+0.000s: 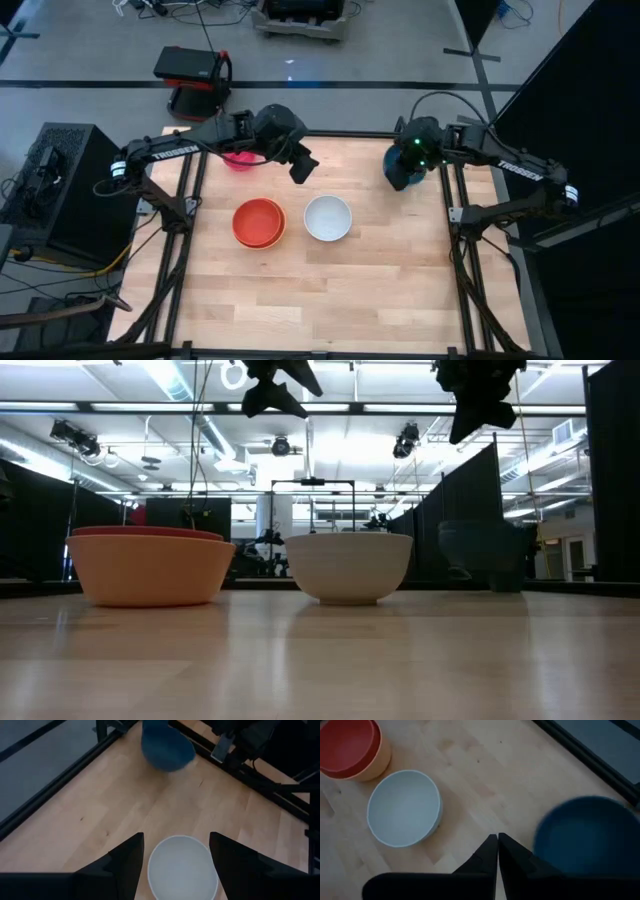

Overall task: Nest bowls inside each other
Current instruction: Stack the dark blue bowl on the dark orange bowl

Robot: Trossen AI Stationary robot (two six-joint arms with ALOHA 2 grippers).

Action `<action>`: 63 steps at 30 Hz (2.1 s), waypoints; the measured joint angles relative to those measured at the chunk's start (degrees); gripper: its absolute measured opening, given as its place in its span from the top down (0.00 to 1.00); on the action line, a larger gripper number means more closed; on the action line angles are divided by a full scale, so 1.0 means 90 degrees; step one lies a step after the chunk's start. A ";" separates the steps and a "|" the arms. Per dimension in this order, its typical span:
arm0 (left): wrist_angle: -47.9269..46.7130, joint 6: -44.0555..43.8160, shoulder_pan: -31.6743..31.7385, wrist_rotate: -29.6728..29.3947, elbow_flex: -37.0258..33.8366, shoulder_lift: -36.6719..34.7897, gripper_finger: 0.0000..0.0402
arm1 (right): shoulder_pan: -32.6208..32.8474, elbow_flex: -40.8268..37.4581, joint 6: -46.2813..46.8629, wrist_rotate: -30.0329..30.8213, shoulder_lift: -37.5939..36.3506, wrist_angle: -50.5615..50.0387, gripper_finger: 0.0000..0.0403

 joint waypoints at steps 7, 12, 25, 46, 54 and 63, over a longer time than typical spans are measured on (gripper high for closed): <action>-0.0141 0.0055 0.0000 0.0001 0.0000 0.0000 0.47 | -0.0002 -0.0106 -0.0082 -0.0052 0.0026 -0.0206 0.90; -0.0186 0.0106 0.0000 -0.0001 0.0000 0.0000 0.47 | -0.0001 -0.0221 -0.0168 -0.0099 0.0038 -0.0312 0.78; -0.0275 0.0206 0.0000 -0.0007 0.0000 0.0000 0.47 | 0.0000 -0.0713 -0.0335 -0.0218 0.0066 -0.0428 0.46; -0.0522 0.0186 0.0000 -0.0011 0.0000 0.0000 0.47 | -0.0285 -0.1477 -0.1364 -0.0528 0.1719 0.0616 0.42; -0.0621 0.0177 0.0000 -0.0010 0.0000 0.0000 0.47 | -0.0493 -0.1494 -0.1706 -0.0531 0.2276 0.0803 0.43; -0.0620 0.0189 0.0000 -0.0010 0.0000 -0.0002 0.47 | -0.0724 -0.1480 -0.1719 -0.0532 0.2366 0.0884 0.47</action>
